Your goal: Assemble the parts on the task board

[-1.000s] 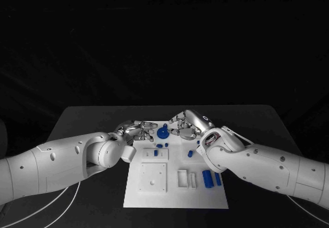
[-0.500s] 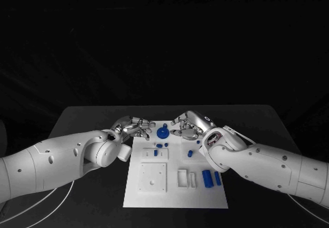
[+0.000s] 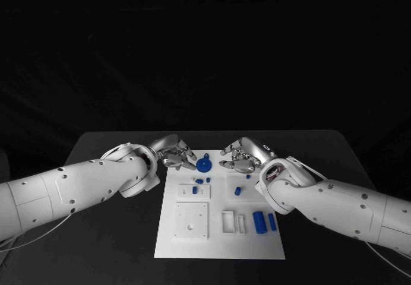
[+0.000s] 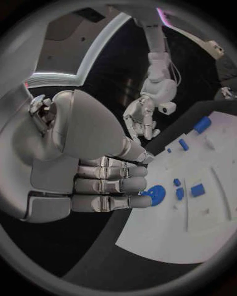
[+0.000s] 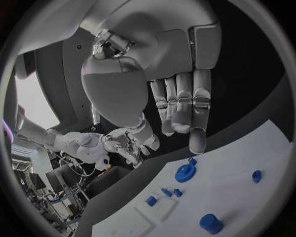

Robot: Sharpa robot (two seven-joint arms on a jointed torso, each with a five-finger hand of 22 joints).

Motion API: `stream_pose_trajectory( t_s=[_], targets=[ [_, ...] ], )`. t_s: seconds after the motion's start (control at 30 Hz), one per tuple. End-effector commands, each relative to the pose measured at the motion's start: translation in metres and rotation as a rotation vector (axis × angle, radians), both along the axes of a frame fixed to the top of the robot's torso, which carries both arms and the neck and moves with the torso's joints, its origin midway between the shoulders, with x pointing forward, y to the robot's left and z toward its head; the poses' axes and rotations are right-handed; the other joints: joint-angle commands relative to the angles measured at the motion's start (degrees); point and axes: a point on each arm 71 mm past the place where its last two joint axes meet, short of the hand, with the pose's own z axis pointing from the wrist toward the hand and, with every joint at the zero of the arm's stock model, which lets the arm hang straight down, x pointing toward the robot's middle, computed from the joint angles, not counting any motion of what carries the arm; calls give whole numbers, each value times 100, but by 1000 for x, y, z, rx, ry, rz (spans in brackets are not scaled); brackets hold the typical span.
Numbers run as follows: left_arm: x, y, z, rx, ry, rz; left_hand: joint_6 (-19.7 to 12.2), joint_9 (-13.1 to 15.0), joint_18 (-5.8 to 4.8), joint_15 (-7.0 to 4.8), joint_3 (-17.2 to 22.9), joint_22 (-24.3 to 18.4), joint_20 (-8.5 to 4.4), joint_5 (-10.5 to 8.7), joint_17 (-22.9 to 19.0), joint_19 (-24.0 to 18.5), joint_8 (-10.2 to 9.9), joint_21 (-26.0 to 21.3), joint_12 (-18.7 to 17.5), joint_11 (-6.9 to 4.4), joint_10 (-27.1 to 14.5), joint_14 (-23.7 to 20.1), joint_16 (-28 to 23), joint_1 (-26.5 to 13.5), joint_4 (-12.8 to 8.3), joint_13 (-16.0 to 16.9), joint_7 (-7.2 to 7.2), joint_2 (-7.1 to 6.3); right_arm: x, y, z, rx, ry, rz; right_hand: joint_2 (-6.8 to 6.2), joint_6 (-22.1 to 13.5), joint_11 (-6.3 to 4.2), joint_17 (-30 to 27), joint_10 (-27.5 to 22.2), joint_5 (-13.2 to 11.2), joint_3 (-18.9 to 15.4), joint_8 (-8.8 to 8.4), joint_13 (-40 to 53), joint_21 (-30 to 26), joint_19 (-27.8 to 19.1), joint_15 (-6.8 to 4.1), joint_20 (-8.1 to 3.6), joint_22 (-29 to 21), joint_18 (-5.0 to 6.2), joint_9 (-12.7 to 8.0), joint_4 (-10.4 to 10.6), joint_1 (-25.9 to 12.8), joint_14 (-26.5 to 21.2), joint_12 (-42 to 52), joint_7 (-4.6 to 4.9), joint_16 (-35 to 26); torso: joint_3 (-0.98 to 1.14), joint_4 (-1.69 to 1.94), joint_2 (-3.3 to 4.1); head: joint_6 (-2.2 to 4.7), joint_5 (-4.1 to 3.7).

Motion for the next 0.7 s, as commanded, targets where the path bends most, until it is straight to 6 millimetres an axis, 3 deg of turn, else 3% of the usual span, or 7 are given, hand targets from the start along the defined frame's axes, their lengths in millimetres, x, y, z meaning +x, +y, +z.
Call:
stream_pose_trajectory(
  t_s=[0.03, 0.23, 0.4, 0.7],
  targets=[
    [2, -6, -2, 317, -107, -22, 73, -7, 74, 10, -21, 20, -12, -19, 19, 42, -8, 18, -37, 5, 51, 47, -34, 67, 88, -5, -8, -4, 0, 0, -1, 10, 15, 7, 24, -35, 8, -11, 11, 33, -6, -22, -9, 24, -17, 0, -12, 105, -39, -2, 33, -54, 39, -37, 11, -33, 0, -6, 2, -8, -13],
    [6, -18, -3, 393, -141, -29, -18, -17, 68, 18, -77, 9, -6, -68, 51, 42, -16, 0, -26, 14, 52, 51, -74, 82, 260, 6, 13, -69, 0, -2, -1, 13, 20, 3, 22, -36, 6, -6, 15, 80, -4, -22, -5, 28, -21, -1, -11, 104, -37, -2, 43, -52, 43, -39, 11, -32, 5, 9, 1, -32, -30],
    [9, -26, -6, 423, -143, -34, -36, -14, 68, 20, -75, -25, -4, -83, 79, 46, -14, 1, -5, 17, 43, 62, -87, 98, 379, 23, 15, -109, 0, -2, -1, 18, 23, 1, 21, -41, 7, -8, 13, 104, -3, -22, -6, 32, -21, -1, -11, 104, -37, -2, 52, -59, 43, -44, 12, -38, -1, -8, 3, -40, -28],
    [10, -36, -15, 456, -123, -65, 19, -14, 60, 4, -62, -9, -18, -87, 148, 71, -12, 17, 93, 3, 42, 70, -11, 85, 438, 90, -6, -96, 0, -4, 0, 28, 30, -5, 15, -44, 7, -9, 9, 156, 0, -21, -9, 37, -25, 0, -11, 102, -36, -2, 73, -69, 41, -55, 11, -50, -6, 3, 4, -77, -57]
  ],
)
